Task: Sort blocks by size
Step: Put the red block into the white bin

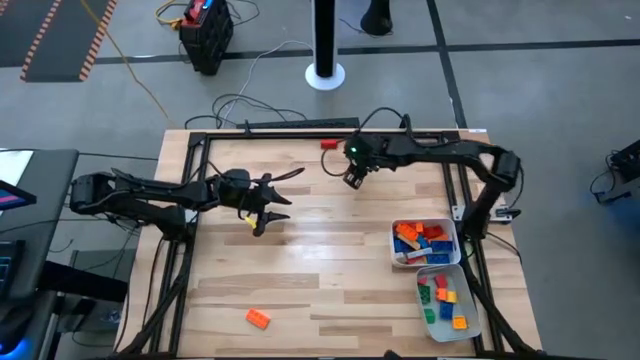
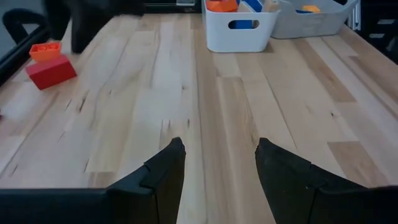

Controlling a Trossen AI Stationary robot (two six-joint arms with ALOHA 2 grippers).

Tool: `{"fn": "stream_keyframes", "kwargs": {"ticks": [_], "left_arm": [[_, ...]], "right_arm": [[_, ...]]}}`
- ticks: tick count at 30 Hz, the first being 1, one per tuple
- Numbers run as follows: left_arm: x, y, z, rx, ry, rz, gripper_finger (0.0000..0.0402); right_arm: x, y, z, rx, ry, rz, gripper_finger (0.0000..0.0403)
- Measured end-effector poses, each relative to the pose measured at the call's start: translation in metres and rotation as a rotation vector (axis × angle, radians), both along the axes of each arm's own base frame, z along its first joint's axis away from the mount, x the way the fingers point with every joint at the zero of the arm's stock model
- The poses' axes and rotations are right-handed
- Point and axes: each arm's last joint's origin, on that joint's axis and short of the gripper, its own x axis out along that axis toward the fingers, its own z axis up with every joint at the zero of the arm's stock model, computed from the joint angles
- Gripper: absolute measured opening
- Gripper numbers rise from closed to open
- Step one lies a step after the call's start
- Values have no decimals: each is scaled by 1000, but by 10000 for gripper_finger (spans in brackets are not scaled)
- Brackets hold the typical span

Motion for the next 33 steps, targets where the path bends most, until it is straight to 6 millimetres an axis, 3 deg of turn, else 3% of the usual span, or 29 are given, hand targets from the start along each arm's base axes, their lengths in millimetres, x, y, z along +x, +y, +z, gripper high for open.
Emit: {"fn": "stream_keyframes", "kwargs": {"ticks": [6,14,23,27,33], "left_arm": [[-1,-1,-3,4,31,-11,185],[-1,-2,-4,26,45,-21,185],[-2,-2,-6,38,64,-29,185],[-2,-2,-6,41,65,-25,185],[-2,-2,-6,41,63,-23,185]], "right_arm": [[13,-32,-13,21,42,-62,267],[10,-73,-31,58,132,-162,277],[10,-73,-51,118,199,-162,276],[12,-68,-50,126,211,-152,253],[10,-59,-53,212,221,-128,153]]}}
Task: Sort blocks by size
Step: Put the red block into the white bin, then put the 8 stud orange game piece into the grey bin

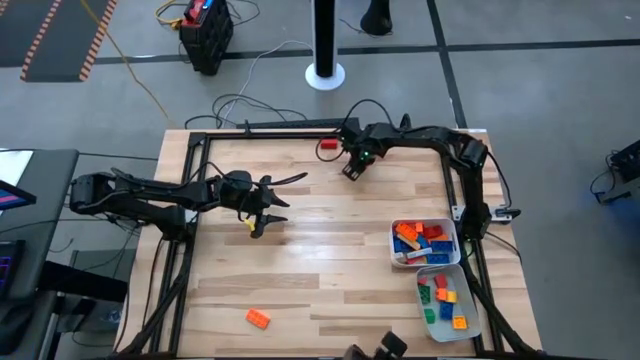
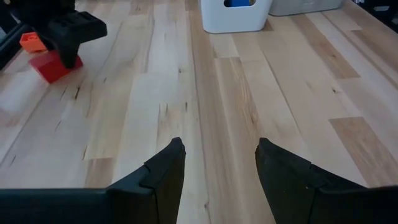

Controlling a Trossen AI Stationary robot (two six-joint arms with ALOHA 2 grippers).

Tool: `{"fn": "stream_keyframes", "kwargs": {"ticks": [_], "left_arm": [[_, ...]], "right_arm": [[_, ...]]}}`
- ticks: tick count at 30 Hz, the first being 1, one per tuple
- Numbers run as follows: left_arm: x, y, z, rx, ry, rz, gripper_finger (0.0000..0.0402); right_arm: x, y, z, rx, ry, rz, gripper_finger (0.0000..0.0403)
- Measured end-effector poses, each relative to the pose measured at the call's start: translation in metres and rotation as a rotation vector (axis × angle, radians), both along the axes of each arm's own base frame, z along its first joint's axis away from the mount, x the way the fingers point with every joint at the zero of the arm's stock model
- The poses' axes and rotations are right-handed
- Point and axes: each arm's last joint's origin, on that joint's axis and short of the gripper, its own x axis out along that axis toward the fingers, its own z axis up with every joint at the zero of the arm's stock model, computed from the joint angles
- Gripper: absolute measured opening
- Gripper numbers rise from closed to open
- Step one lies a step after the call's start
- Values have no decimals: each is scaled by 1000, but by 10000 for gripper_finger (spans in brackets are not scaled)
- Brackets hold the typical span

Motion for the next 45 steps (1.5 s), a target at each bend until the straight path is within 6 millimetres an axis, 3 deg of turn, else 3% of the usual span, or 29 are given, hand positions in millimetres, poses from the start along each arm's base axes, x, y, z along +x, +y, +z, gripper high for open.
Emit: {"fn": "stream_keyframes", "kwargs": {"ticks": [3,7,13,19,23,26,34,45], "left_arm": [[0,0,0,-3,0,2,185],[0,0,0,-11,6,6,185],[-1,0,-3,-17,32,6,185],[-2,-1,-4,-35,53,12,185],[-1,-5,-4,-49,54,1,185],[-1,-9,-4,-56,54,-15,185],[1,-18,-4,-67,57,-50,185],[1,-18,-4,-56,48,-33,185]], "right_arm": [[0,8,1,29,34,12,152],[0,33,15,113,144,43,152],[-1,94,76,90,105,116,152],[-32,155,120,100,164,51,152],[-56,183,137,83,166,-50,152],[-74,197,136,80,147,-124,152],[-117,227,101,130,242,-259,153],[-144,254,81,79,284,-286,239]]}}
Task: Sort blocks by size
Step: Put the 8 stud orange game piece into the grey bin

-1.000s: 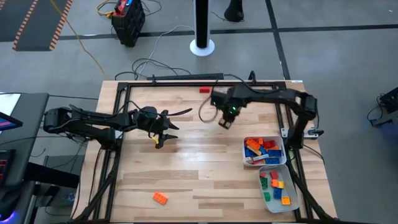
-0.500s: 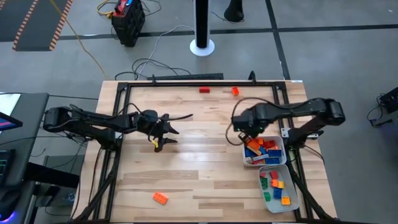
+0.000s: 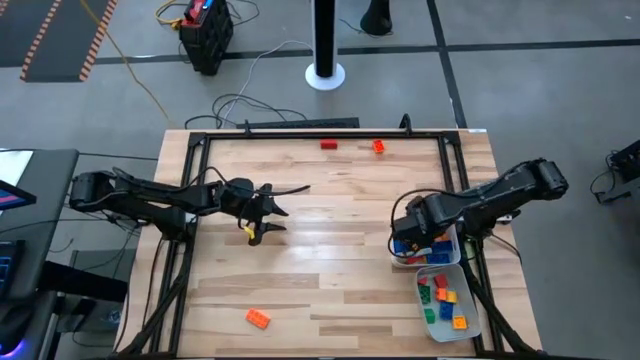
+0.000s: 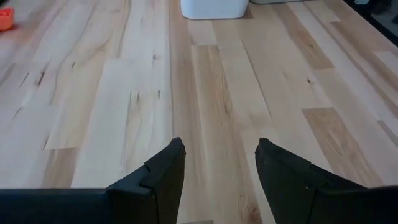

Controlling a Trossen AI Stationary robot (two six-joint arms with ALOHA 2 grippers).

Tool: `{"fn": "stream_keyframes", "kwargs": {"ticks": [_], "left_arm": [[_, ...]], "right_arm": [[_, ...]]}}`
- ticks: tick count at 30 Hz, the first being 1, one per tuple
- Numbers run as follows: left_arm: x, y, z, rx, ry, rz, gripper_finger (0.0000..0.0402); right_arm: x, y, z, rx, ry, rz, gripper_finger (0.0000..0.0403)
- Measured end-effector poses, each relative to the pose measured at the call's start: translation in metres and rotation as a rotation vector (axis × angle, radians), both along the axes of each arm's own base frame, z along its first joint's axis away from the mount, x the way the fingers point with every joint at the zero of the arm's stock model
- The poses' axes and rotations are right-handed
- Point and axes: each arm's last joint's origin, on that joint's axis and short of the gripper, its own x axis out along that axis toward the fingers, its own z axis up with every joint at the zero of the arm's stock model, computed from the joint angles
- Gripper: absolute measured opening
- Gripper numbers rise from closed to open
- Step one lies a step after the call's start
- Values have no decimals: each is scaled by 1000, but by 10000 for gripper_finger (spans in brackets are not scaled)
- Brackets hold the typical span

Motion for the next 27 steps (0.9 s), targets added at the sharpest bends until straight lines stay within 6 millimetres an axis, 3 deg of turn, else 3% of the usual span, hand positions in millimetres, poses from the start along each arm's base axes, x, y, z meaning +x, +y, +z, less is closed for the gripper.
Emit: {"fn": "stream_keyframes", "kwargs": {"ticks": [4,8,13,19,27], "left_arm": [[0,0,0,1,-2,1,185],[0,0,1,9,-8,12,185],[1,1,2,19,-19,14,185],[1,1,2,36,-21,16,185],[0,1,0,39,4,23,185]], "right_arm": [[-1,0,3,-7,15,-4,246],[2,-6,20,-20,14,-32,246],[15,-25,41,-139,-108,-14,247],[46,-77,36,-248,-307,-21,248],[76,-170,-4,-287,-319,2,248]]}}
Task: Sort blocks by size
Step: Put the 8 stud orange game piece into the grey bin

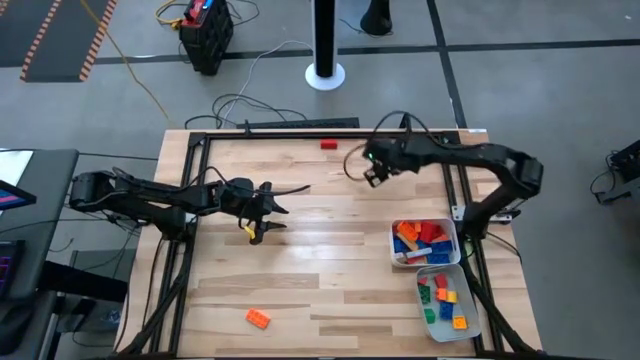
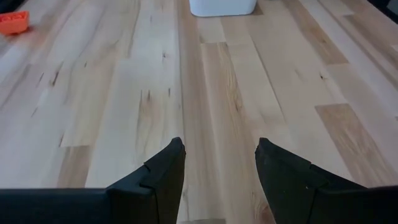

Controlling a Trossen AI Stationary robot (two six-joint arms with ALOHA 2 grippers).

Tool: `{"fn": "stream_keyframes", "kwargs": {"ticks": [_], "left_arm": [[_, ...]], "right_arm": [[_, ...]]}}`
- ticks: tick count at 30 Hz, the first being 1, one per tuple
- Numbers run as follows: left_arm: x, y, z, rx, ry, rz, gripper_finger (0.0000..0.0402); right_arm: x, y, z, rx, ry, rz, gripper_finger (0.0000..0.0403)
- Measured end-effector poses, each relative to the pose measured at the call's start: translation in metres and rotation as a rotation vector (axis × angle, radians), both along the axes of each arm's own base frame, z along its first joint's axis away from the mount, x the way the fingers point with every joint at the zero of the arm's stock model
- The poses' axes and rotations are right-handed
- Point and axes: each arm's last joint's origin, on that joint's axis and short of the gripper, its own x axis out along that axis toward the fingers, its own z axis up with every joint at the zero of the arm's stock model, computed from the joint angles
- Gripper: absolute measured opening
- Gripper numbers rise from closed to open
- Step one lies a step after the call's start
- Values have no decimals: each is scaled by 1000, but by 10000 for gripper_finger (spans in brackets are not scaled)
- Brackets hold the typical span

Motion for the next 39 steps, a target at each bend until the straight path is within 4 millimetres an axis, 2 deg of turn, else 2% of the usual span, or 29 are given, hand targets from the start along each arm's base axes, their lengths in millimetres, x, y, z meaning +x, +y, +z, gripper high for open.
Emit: {"fn": "stream_keyframes", "kwargs": {"ticks": [3,7,14,19,25,36,39], "left_arm": [[0,0,0,17,1,-5,185],[0,1,0,39,0,10,185],[1,1,1,51,-15,13,185],[0,1,0,48,1,12,185],[-1,1,-1,53,14,8,185],[1,1,2,64,-28,7,185],[2,1,3,66,-32,6,185]], "right_arm": [[1,-29,-18,-3,28,-16,248],[3,-57,-34,20,90,-9,250],[21,-91,-39,-1,69,-11,251],[20,-113,-43,20,34,-69,251],[12,-126,-45,63,-18,-115,251],[20,-123,-44,76,-88,-102,251],[19,-126,-50,89,-87,-137,251]]}}
